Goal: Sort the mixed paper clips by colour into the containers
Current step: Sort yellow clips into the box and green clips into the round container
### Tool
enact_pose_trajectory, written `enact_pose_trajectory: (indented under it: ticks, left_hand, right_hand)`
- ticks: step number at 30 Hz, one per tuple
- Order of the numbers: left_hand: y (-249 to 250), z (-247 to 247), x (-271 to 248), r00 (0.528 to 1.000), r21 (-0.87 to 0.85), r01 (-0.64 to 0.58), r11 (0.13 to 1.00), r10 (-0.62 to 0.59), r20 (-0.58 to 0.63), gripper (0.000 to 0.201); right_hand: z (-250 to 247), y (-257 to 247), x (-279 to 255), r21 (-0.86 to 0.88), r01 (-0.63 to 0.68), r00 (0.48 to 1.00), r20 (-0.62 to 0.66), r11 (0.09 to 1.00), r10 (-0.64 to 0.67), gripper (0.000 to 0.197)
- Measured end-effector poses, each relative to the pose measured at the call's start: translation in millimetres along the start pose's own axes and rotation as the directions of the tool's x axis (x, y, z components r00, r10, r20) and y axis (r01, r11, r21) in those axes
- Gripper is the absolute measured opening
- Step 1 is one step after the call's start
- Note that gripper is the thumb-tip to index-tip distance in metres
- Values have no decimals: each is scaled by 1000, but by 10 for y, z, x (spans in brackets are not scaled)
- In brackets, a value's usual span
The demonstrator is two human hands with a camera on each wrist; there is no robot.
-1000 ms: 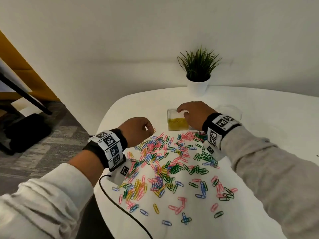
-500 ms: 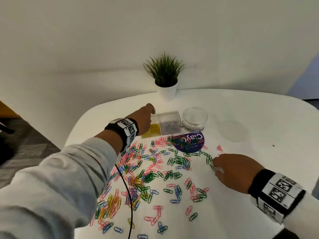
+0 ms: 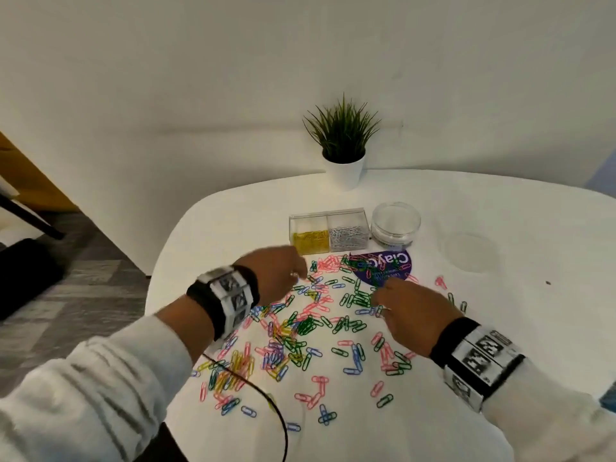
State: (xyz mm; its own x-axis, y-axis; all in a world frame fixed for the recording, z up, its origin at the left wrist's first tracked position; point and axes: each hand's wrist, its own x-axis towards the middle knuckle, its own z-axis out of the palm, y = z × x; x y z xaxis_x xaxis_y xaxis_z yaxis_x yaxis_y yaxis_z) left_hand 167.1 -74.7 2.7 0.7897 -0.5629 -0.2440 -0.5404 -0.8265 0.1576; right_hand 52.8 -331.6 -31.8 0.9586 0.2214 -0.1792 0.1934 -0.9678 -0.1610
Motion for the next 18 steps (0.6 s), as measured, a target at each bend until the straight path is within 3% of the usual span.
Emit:
enact_pose_trajectory:
  ticks: [4, 7, 10, 14, 18]
  left_hand:
    - [-18, 320, -391, 996, 53, 42, 998, -46, 71, 22]
    - [-43, 454, -551, 995, -21, 98, 995, -98, 15, 22]
    - [-105, 572, -623, 988, -81, 139, 987, -144, -50, 20]
    - [-202, 675, -662, 980, -149, 127, 981, -147, -133, 20]
    - [-214, 712, -681, 978, -186, 71, 980, -105, -183, 25]
  right_hand:
    - [-17, -462, 490, 63, 106, 992, 57, 992, -110, 24]
    - [-22, -697, 807, 40, 101, 993, 53, 994, -103, 15]
    - [-11, -788, 948, 4, 68, 994, 88, 998, -68, 21]
    - [47, -794, 997, -4, 80, 994, 76, 997, -79, 16]
    - [82, -776, 1006, 4, 103, 994, -34, 995, -102, 14]
